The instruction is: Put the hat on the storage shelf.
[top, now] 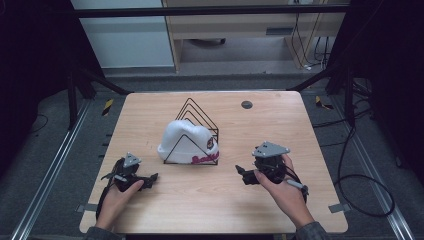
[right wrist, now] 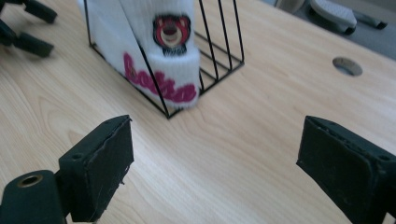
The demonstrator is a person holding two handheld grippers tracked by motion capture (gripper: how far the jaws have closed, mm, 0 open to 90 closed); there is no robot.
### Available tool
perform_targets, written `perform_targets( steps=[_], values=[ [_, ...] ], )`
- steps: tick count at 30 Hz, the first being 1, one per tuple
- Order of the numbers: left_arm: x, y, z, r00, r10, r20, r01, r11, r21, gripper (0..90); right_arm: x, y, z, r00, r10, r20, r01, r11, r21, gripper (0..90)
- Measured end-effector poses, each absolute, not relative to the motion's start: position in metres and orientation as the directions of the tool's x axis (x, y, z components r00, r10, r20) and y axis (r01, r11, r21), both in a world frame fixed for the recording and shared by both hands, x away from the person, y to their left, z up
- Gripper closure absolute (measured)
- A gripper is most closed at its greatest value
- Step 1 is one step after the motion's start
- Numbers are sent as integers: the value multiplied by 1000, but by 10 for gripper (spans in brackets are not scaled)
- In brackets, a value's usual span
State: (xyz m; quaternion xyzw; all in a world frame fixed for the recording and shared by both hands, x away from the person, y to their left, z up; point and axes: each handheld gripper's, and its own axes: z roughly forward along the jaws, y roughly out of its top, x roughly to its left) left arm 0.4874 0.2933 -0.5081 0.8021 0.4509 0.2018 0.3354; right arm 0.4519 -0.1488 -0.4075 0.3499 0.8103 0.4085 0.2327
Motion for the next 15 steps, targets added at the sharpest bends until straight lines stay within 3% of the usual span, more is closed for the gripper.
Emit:
perform_targets(
  steps=[15],
  values=[
    [487, 293, -508, 510, 860, 22, 588, -367, 720, 26, 452, -168, -469, -611, 790, -40, 485, 414, 770, 110]
  ],
)
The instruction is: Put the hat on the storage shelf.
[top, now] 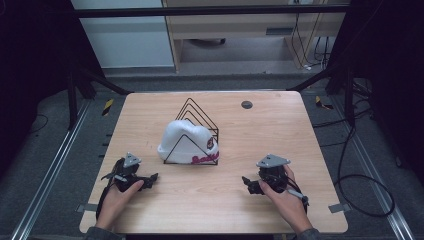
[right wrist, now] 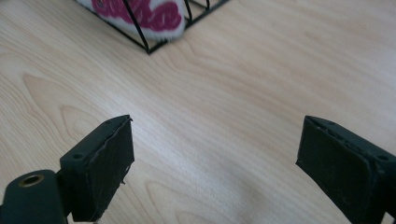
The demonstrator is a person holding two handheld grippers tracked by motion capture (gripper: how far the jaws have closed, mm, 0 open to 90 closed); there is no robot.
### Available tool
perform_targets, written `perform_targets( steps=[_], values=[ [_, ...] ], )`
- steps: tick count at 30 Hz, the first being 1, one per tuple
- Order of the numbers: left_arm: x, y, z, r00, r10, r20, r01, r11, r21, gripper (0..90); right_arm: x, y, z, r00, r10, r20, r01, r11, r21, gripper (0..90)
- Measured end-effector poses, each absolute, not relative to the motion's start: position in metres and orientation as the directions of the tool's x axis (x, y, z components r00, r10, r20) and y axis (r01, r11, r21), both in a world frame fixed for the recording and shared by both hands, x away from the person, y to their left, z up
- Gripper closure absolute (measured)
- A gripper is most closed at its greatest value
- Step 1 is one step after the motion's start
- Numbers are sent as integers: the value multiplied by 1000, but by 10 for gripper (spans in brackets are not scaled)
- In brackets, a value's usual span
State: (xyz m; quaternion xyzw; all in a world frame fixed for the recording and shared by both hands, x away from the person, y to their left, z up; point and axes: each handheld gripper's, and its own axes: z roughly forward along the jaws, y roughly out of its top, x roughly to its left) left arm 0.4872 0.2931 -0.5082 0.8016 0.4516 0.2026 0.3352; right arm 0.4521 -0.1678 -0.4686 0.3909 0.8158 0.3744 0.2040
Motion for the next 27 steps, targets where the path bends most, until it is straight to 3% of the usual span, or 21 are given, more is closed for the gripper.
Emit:
perform_targets(
  steps=[8, 27],
  values=[
    [487, 293, -508, 509, 860, 21, 589, -367, 720, 26, 454, -179, -492, -581, 814, -8, 537, 390, 748, 111],
    [487, 293, -508, 509, 861, 22, 589, -366, 720, 26, 470, -188, -510, -461, 887, 12, 584, 293, 757, 100]
  ],
)
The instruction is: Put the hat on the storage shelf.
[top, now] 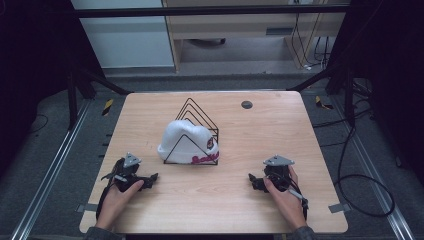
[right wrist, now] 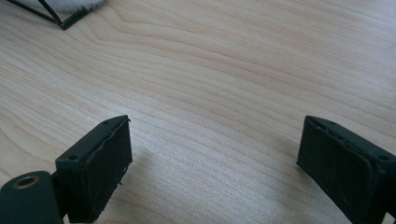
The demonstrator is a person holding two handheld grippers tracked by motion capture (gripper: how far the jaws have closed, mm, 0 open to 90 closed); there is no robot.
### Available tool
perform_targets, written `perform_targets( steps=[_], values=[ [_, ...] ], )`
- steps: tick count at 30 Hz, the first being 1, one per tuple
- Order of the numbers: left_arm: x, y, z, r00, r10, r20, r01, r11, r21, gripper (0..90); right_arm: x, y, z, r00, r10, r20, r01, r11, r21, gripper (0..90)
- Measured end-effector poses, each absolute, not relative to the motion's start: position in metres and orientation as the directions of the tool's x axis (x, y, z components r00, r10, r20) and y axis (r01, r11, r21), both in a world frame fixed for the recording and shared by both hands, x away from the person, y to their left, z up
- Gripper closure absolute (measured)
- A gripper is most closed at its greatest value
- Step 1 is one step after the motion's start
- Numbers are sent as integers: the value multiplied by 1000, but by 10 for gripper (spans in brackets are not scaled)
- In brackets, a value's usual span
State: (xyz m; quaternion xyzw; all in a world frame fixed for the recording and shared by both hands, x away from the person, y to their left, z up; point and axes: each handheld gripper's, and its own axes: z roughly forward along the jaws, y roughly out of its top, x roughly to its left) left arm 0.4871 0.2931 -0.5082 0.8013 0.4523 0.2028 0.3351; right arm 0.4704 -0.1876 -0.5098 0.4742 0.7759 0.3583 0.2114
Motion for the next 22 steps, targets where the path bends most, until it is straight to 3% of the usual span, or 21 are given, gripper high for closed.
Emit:
perform_targets(
  steps=[22],
  values=[
    [487, 293, -508, 510, 860, 22, 589, -367, 720, 26, 472, -181, -512, -415, 910, -6, 612, 284, 738, 81]
  ],
)
